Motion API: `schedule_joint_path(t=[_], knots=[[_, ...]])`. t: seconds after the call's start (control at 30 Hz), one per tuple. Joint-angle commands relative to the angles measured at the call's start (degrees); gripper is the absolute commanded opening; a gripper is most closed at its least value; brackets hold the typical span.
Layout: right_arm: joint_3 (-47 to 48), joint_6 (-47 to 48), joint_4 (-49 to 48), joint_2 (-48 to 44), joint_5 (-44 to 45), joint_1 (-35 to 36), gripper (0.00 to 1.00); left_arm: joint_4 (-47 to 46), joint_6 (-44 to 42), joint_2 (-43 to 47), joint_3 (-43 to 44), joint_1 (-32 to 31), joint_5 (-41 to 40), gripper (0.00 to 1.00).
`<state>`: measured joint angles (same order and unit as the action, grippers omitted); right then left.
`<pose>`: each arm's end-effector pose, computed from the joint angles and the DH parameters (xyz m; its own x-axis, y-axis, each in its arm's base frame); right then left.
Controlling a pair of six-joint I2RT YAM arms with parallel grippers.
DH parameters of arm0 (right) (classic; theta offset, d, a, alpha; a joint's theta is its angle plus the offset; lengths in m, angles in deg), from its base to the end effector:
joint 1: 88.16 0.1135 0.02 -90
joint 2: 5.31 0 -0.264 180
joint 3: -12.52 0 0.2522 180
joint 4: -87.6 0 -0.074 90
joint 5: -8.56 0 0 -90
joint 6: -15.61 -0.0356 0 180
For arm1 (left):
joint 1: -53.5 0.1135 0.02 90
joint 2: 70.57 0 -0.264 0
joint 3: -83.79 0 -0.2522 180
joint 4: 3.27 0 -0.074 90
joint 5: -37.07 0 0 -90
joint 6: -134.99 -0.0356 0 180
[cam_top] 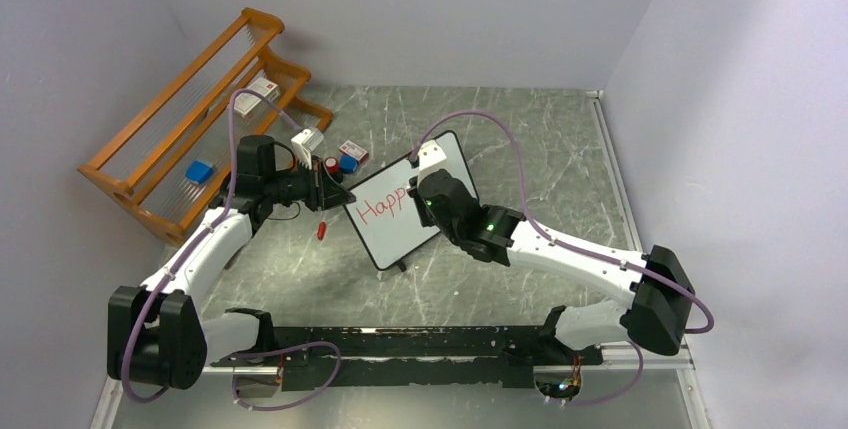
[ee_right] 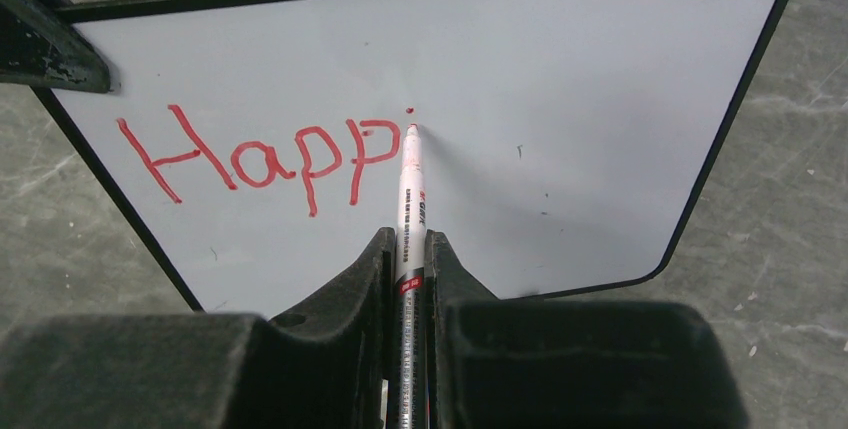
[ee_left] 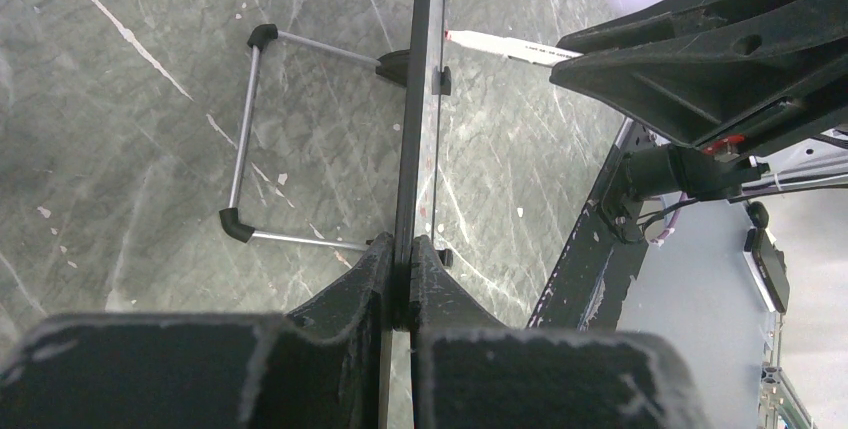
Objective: Write a sentence on the whiteboard
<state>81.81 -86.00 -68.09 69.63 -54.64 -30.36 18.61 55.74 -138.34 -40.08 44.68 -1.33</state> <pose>0.1703 0.2402 0.2908 -0.3708 -0.2517 -0.8940 -0.4824 0.8747 -0.0462 0.2401 -0.0655 0.2539 -0.6743 -0.0126 -0.7383 0.6261 0.5204 -0.5807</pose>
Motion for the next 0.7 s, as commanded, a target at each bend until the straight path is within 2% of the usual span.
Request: schedule_joint_path(t=[0.0, 0.67], knots=[[-0.90, -0.91, 0.43, -0.57, -0.68, -0.41, 0.00, 3.19, -1.65, -1.38, -0.53, -0.06, -3.70, 0.05], [-0.07, -1.12, -1.92, 1.82, 0.80, -0.43, 0.00, 3.04, -1.69, -1.57, -0.54, -0.06, -3.50, 0.05]])
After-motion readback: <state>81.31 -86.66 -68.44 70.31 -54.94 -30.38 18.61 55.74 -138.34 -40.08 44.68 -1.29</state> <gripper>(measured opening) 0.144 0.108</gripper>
